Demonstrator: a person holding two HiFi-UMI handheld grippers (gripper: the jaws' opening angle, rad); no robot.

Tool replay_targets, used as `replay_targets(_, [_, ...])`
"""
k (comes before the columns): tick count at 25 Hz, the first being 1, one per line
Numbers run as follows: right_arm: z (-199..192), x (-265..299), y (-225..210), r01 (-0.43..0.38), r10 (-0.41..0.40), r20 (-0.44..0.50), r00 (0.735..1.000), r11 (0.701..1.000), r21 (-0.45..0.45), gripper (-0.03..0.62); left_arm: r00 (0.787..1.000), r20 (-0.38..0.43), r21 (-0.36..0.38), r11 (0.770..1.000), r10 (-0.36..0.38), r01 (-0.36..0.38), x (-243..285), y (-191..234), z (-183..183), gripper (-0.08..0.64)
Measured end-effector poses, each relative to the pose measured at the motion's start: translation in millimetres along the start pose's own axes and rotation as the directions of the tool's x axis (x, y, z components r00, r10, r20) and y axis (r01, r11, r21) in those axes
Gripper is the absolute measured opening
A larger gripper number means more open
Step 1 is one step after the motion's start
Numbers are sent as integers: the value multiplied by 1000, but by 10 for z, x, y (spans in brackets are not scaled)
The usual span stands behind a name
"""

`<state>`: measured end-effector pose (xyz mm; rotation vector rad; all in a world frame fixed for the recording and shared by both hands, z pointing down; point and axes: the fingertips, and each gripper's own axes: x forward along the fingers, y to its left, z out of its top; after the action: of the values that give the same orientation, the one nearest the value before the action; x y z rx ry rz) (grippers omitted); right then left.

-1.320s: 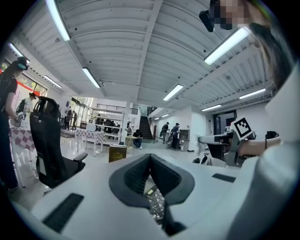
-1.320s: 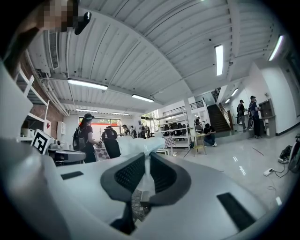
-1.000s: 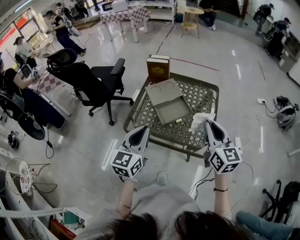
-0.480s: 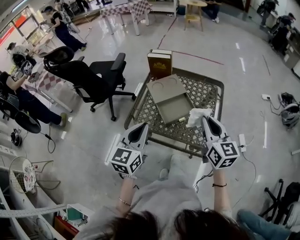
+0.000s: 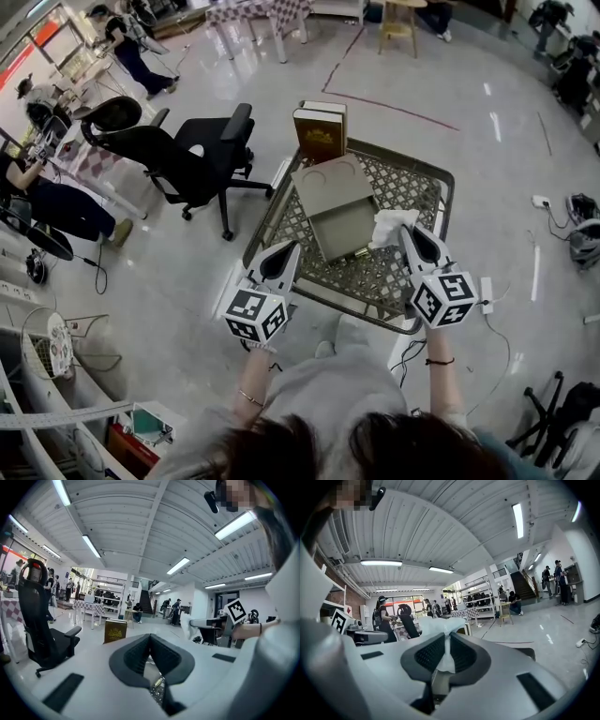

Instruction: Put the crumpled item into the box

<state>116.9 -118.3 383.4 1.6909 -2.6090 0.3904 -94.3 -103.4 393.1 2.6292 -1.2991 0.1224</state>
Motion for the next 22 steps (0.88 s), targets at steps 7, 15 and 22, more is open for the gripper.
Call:
replay_targets(7, [-137,360,-260,-41,42,-59,997,999,27,52,1000,-29,-18,1000,5,-5,425,92,-39,17])
replay_targets(15, [-280,632,-446,-84,91,-115,989,994,63,52,997,-67,-65,997,30,-34,674,139,-216,17])
replay_targets(22, [-438,925,-470,-106,120,-177,977,990,88,52,992,-113,-98,993,49,-61,778,319,-358,17])
